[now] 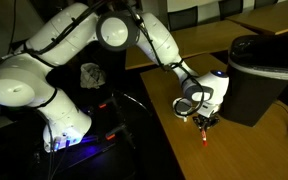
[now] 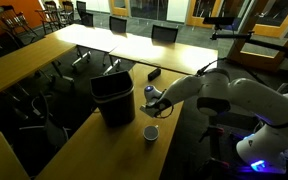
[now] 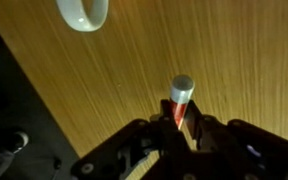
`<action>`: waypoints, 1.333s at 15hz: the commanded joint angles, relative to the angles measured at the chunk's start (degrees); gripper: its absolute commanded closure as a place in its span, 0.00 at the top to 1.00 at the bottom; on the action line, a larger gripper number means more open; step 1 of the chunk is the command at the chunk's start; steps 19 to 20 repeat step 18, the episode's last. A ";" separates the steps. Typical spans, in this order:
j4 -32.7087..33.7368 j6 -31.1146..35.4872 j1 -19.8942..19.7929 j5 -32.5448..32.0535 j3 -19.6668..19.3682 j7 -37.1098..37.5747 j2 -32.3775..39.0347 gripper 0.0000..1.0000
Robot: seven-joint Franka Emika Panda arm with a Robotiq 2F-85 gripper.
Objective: Remove the marker from the cup and put it on the table
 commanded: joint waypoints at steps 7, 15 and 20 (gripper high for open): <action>5.56 -4.29 -3.36 -2.81 4.33 -7.52 -2.34 0.81; -8.47 -11.93 0.02 -4.54 4.19 -17.80 -20.49 1.00; -12.97 -11.47 0.99 -6.16 4.49 -17.89 -24.11 1.00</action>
